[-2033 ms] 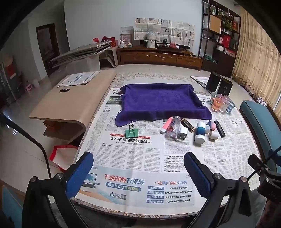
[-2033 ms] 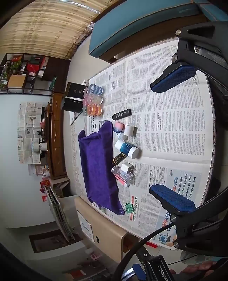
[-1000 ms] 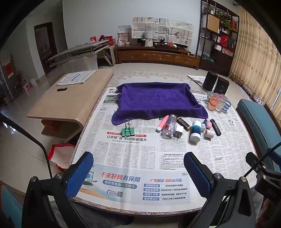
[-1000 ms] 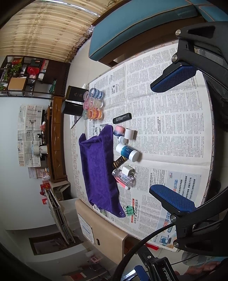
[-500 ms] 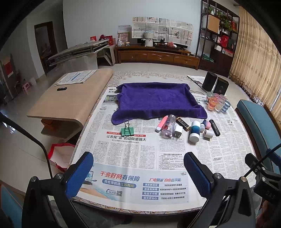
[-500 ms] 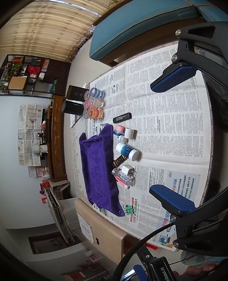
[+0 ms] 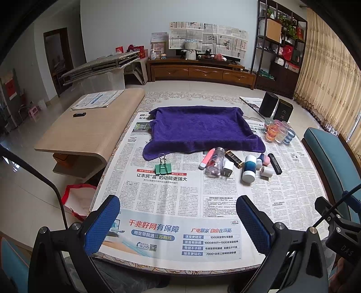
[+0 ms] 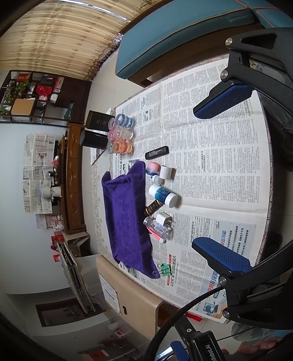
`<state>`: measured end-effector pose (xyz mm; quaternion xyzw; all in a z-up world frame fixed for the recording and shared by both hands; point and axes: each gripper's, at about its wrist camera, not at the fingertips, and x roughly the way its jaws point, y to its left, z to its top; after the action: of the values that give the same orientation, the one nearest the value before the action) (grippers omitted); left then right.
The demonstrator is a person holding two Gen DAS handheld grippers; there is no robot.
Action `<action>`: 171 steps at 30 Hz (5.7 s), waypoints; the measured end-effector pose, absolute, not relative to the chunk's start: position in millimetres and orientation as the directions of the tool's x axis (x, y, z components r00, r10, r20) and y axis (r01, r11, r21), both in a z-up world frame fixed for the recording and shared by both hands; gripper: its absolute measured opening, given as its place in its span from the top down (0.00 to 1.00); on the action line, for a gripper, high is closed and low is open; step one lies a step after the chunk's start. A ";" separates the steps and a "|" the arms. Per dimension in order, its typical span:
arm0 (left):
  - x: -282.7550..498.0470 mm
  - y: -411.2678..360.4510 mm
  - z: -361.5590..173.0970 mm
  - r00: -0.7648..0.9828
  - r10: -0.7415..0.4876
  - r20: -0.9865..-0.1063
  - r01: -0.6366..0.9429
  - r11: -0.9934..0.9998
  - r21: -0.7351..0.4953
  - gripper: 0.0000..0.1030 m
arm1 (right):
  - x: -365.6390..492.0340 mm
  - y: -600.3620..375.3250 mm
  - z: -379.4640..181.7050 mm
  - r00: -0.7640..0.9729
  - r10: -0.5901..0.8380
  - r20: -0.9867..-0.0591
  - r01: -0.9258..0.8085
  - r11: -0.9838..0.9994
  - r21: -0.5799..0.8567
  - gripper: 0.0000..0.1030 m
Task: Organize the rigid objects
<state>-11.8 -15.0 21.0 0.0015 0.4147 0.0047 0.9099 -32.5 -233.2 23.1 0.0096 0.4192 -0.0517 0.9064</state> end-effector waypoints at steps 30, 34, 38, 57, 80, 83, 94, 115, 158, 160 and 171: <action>7.4 -3.3 5.2 0.634 0.005 -0.774 -0.017 1.000 -0.007 0.00 | -22.4 -246.4 18.3 0.622 -0.082 -0.778 0.106 0.994 -0.020 0.00; 30.4 0.9 -15.4 0.611 0.016 -0.791 -0.025 1.000 0.001 0.00 | -4.6 -258.4 3.6 0.605 -0.062 -0.794 0.091 0.996 -0.008 0.00; 54.7 1.4 -38.6 0.585 0.070 -0.808 -0.044 0.998 0.055 0.00 | 20.5 -269.1 -20.3 0.575 -0.046 -0.817 0.067 0.998 -0.008 0.00; 140.4 12.0 -126.1 0.518 0.015 -0.855 -0.062 0.998 -0.020 0.02 | 141.9 -342.1 -123.8 0.496 -0.060 -0.866 0.028 0.998 -0.054 0.01; 157.3 27.9 -155.7 0.552 0.013 -0.834 -0.087 0.995 -0.042 0.27 | 173.8 -344.3 -157.9 0.489 0.001 -0.872 -0.041 0.999 -0.022 0.17; 157.0 28.8 -155.9 0.570 0.028 -0.821 -0.083 0.996 -0.023 0.35 | 172.0 -341.5 -154.9 0.498 0.005 -0.867 -0.054 0.998 -0.025 0.33; 157.1 28.0 -155.2 0.606 0.009 -0.795 -0.048 0.999 -0.025 0.62 | 172.0 -335.4 -152.6 0.513 0.023 -0.858 -0.081 0.997 -0.021 0.58; 159.6 25.4 -150.8 0.613 -0.013 -0.790 -0.046 0.998 -0.052 0.62 | 170.4 -338.1 -148.1 0.515 0.073 -0.854 -0.086 0.996 0.034 0.79; 384.5 -30.0 -125.9 0.534 -0.154 -0.832 0.085 0.988 -0.128 0.62 | 386.5 -212.1 -138.3 0.450 0.219 -0.866 -0.211 0.968 0.136 0.79; 392.5 -33.8 -133.4 0.520 -0.127 -0.845 0.079 0.992 -0.101 0.62 | 392.4 -210.7 -147.0 0.422 0.199 -0.885 -0.211 0.970 0.118 0.79; 396.7 -42.6 -150.8 0.473 -0.043 -0.880 0.085 0.996 -0.003 0.60 | 396.4 -203.1 -159.2 0.402 0.126 -0.907 -0.248 0.968 0.024 0.79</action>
<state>396.7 -42.6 -150.8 0.0203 0.5122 -0.0374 0.8578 396.4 -203.1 -159.2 -0.0573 0.5351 0.1119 0.8354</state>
